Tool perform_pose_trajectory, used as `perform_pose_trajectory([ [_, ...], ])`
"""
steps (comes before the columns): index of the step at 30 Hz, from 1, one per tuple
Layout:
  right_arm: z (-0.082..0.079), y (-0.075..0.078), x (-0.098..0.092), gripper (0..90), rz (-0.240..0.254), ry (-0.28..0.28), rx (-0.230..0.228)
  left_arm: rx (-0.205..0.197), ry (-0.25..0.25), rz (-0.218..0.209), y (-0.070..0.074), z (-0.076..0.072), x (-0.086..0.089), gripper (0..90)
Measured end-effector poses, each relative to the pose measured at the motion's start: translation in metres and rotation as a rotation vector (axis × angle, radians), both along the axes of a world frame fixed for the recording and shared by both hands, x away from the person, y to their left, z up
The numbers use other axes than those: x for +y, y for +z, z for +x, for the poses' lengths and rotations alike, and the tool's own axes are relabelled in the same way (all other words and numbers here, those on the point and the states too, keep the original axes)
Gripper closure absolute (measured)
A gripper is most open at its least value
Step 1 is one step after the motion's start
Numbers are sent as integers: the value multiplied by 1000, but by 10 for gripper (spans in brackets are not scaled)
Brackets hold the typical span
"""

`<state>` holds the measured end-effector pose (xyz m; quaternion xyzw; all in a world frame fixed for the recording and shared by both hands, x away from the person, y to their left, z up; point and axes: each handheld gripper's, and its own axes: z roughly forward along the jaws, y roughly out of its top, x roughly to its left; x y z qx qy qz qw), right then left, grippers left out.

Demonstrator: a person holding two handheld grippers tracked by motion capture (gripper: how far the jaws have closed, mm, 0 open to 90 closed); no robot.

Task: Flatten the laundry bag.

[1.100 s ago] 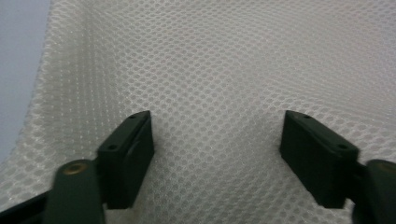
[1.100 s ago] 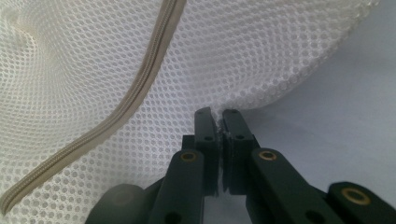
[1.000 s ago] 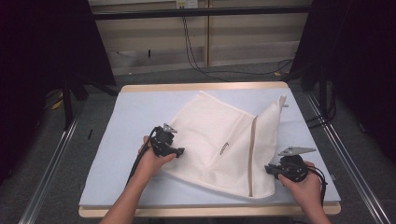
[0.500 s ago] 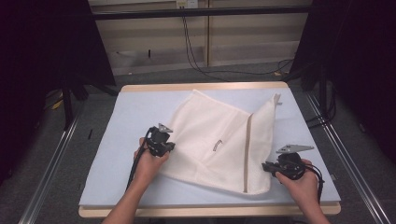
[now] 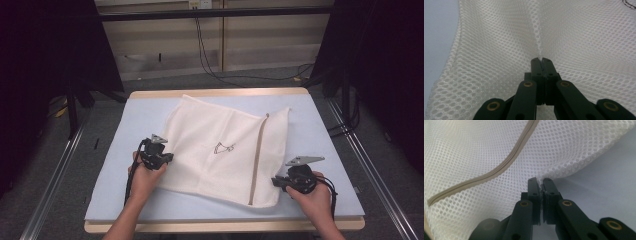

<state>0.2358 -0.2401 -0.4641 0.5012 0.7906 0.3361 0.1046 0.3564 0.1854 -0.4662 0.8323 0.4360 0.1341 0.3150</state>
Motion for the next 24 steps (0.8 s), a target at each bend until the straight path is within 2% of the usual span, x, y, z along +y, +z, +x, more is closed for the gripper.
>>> perform_pose_trajectory([
  [2,-7,0,-4,813,12,4,7,-4,-7,-1,-1,-1,-2,896],
  [7,-13,9,-16,590,45,-35,-10,-5,-13,2,1,-1,-2,892],
  [10,-10,16,-21,529,34,-51,-54,-9,-14,-6,0,1,-2,890],
  [11,-7,19,-22,503,23,-63,-80,-10,-16,-2,0,2,-2,889],
  [14,6,24,-22,472,16,-50,-140,-14,-20,5,-1,6,-2,889],
  [15,11,25,-20,473,3,-44,-146,-16,-14,-10,-2,8,-2,889],
  [16,17,26,-17,473,0,-32,-153,-13,-15,7,0,8,-1,889],
  [17,21,26,-15,473,-4,-29,-158,-21,-18,-8,-1,10,0,889],
  [19,35,27,-7,473,-51,11,-174,-29,-10,-5,0,12,1,886],
  [22,51,26,2,465,-69,42,-194,-16,-7,-25,0,14,2,872],
  [24,61,22,7,441,-67,55,-187,0,7,-64,3,14,4,825],
])
